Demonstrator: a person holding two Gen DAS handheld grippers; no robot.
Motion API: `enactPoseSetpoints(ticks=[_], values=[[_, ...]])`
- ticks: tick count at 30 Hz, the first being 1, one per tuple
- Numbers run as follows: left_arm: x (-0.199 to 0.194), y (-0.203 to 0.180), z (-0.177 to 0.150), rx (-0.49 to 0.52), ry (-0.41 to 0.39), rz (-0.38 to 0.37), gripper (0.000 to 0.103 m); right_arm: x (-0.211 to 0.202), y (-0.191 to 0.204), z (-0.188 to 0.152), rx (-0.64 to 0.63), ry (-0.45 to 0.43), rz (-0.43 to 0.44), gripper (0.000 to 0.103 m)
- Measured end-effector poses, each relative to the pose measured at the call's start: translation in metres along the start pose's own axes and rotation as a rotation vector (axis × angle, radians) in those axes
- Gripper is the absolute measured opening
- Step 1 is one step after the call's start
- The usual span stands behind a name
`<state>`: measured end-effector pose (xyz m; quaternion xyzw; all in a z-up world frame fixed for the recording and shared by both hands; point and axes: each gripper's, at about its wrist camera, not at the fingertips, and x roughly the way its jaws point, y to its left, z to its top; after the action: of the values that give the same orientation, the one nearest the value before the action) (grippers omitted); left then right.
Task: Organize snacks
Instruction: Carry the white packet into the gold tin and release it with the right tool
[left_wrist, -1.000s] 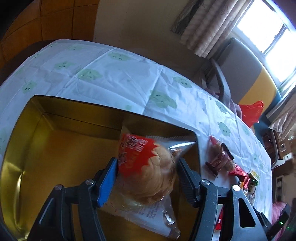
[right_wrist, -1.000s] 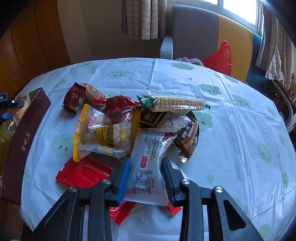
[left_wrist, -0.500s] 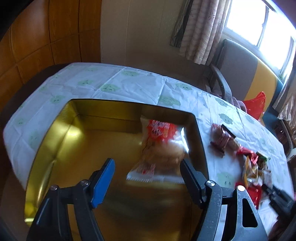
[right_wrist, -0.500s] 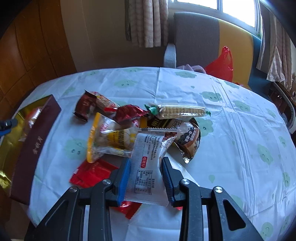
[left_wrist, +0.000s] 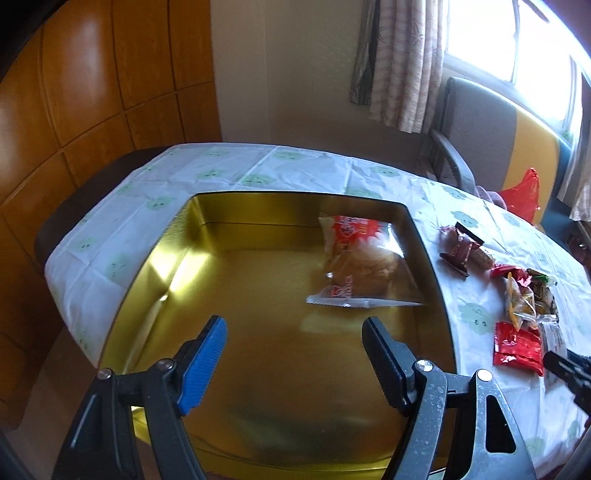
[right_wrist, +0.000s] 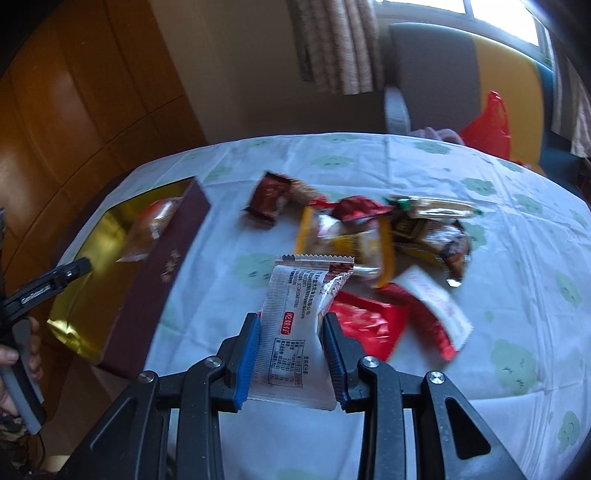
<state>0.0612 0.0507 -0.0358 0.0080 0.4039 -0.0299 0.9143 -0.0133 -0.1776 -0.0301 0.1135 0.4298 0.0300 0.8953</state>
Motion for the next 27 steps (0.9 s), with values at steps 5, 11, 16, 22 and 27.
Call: enactPoseSetpoints(ticks=[5, 11, 16, 22, 27], values=[[-0.005, 0.009, -0.004, -0.012, -0.014, 0.016, 0.077, 0.002, 0.037, 0.002, -0.059, 0.005, 0.069, 0.035], [-0.008, 0.017, -0.006, -0.03, -0.027, 0.019, 0.078, -0.002, 0.074, 0.009, -0.098, 0.01, 0.16, 0.035], [-0.008, 0.023, -0.006, -0.047, -0.033, 0.029, 0.077, 0.0, 0.1, 0.019, -0.111, 0.023, 0.225, 0.035], [-0.008, 0.028, -0.007, -0.056, -0.04, 0.037, 0.077, 0.01, 0.127, 0.028, -0.115, 0.049, 0.266, 0.035], [-0.008, 0.03, -0.007, -0.064, -0.043, 0.038, 0.077, 0.018, 0.141, 0.032, -0.119, 0.068, 0.275, 0.036]])
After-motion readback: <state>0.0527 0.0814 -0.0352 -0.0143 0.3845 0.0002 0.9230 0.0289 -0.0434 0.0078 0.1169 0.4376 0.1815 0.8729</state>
